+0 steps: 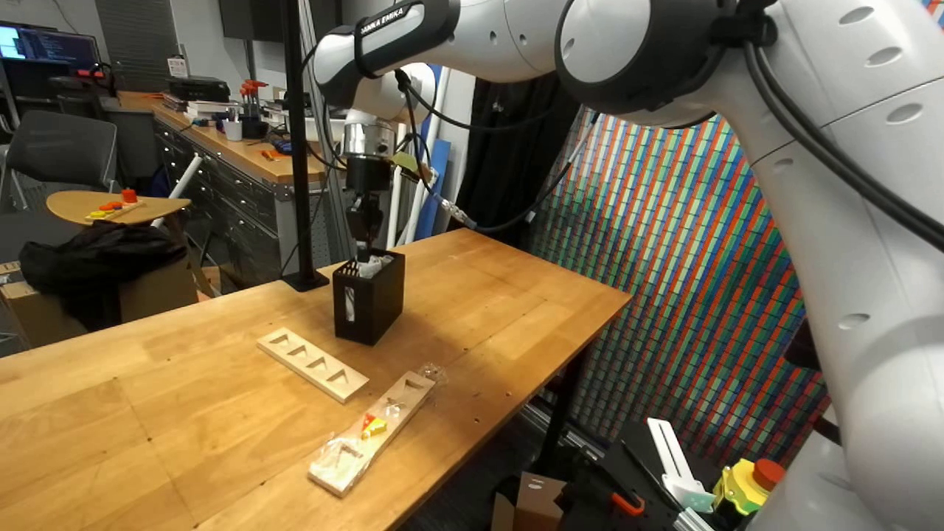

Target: Pick up the cloth and put it in the box, then remove it and fold it on the table

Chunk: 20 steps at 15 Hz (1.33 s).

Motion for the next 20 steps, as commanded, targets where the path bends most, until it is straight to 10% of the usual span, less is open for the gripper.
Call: {"api": "stream_joint_path", "payload": {"k": [1, 20], "knots": [[1, -42, -6, -16, -7, -12, -3, 98], [7, -134, -23, -38, -26, -4, 9, 98]]}}
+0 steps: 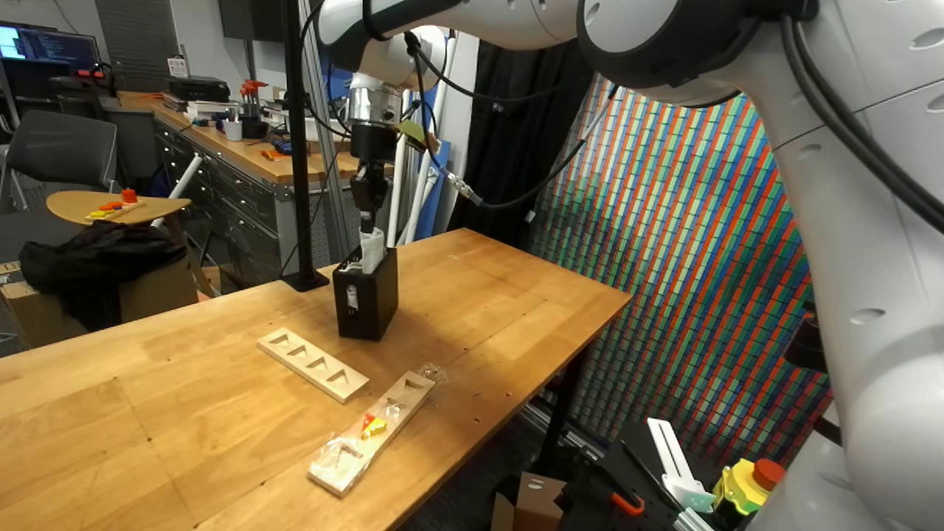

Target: Pick up the cloth and put it in the box, then remove it and fold it on the table

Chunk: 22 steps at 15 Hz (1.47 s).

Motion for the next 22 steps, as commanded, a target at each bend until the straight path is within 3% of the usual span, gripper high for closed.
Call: {"api": "stream_joint_path", "payload": {"k": [1, 22], "knots": [[8, -58, -11, -35, -13, -1, 9, 98], [20, -134, -21, -69, -39, 7, 28, 98]]}}
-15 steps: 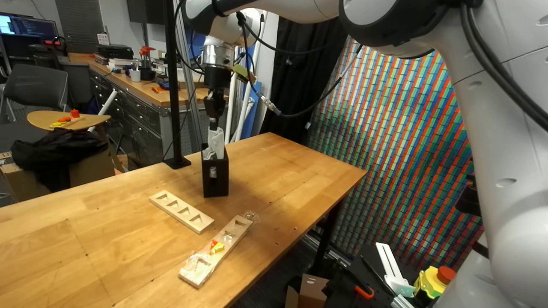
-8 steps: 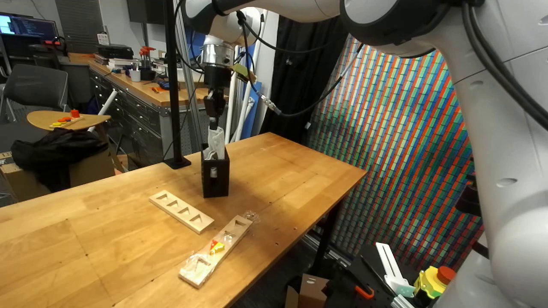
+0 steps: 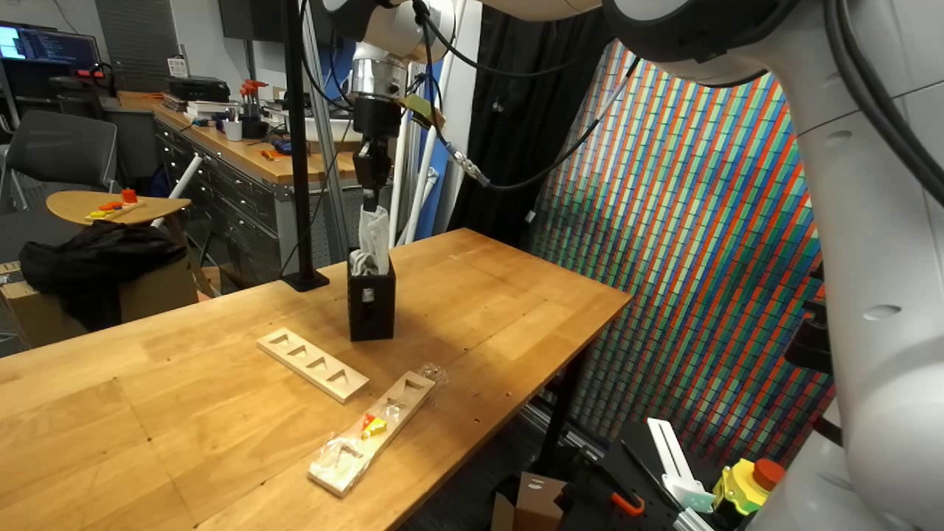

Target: Pick up the cloth and put it in the box, then remove it and fold it on the table

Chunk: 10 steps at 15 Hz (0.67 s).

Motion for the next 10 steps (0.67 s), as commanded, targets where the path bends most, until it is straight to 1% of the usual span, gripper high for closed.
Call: {"api": "stream_joint_path", "payload": {"k": [1, 5, 10], "knots": [[19, -63, -19, -42, -29, 6, 22, 98], [27, -86, -23, -42, -46, 3, 36, 98], [44, -119, -27, -37, -95, -7, 63, 98]]}}
